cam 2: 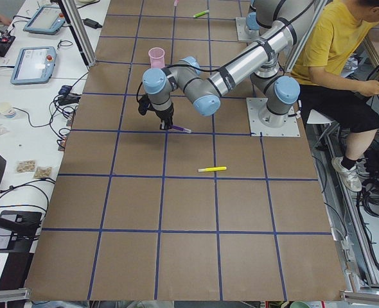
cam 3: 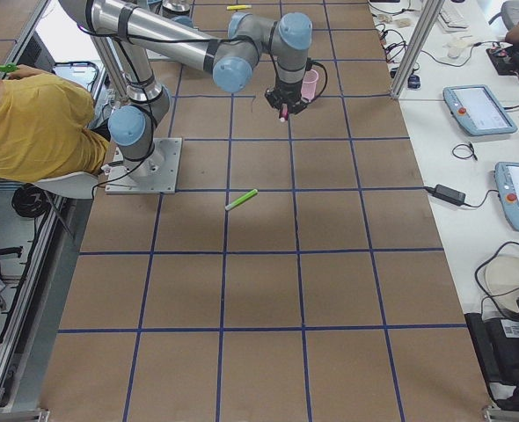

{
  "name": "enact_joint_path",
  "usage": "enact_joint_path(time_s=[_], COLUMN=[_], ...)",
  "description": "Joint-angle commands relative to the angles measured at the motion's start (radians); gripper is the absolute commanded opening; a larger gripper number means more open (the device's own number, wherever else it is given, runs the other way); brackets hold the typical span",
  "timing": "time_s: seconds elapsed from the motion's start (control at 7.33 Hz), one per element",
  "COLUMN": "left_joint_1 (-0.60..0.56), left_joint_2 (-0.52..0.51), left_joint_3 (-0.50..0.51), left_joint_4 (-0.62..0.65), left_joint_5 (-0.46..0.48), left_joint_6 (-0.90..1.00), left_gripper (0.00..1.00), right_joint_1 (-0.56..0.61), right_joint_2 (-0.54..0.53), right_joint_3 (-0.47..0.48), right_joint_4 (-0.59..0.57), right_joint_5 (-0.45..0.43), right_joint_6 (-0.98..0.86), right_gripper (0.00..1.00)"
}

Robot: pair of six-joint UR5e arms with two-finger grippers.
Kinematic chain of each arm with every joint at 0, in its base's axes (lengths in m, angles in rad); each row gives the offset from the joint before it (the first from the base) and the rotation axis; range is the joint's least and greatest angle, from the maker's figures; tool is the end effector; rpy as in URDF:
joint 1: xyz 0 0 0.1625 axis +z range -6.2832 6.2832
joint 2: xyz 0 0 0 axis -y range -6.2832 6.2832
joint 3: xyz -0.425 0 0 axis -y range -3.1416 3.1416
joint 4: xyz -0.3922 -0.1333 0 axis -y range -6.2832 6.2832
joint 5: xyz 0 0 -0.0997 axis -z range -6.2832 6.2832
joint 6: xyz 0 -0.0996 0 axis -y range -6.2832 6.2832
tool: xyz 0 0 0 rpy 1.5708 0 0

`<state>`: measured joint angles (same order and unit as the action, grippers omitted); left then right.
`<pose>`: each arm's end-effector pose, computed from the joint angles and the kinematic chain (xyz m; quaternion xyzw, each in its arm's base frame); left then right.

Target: Insert purple and pink pens into pink cup

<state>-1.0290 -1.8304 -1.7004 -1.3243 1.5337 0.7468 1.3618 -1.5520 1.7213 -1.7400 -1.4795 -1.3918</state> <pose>0.1696 -0.5474 0.3117 -0.1007 -0.9922 -0.0459 0.0576 0.0367 -0.5131 0.4221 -0.5569 0.8293 -0.0327 0.0318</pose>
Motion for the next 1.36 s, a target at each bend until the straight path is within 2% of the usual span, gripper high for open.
enact_joint_path(time_s=[0.0,0.14,0.41,0.55,0.68,0.82,1.23], left_joint_1=[-0.020,-0.022,-0.023,-0.023,-0.023,-0.022,-0.023], left_joint_2=[0.022,0.025,0.033,0.033,0.034,0.034,0.036], left_joint_3=[-0.002,-0.004,-0.007,-0.008,-0.008,-0.008,-0.007], left_joint_4=[-0.003,-0.003,-0.004,-0.003,-0.003,-0.003,-0.003], left_joint_5=[-0.003,-0.010,-0.021,-0.021,-0.021,-0.020,-0.021], left_joint_6=[-0.027,-0.029,-0.029,-0.029,-0.029,-0.029,-0.029], left_gripper=[0.00,0.00,0.00,0.00,0.00,0.00,0.00], right_joint_1=[0.260,0.361,0.542,0.615,0.655,0.699,0.731], right_joint_2=[0.058,0.125,0.301,0.391,0.459,0.510,0.584], right_joint_3=[-0.098,-0.148,-0.321,-0.415,-0.492,-0.532,-0.559], right_joint_4=[-0.009,-0.006,0.029,0.083,0.203,0.221,0.180], right_joint_5=[-0.167,-0.220,-0.301,-0.379,-0.453,-0.499,-0.527], right_joint_6=[0.416,0.548,0.759,0.813,0.815,0.867,0.875], right_gripper=[0.01,0.01,0.00,0.00,0.00,0.01,0.04])
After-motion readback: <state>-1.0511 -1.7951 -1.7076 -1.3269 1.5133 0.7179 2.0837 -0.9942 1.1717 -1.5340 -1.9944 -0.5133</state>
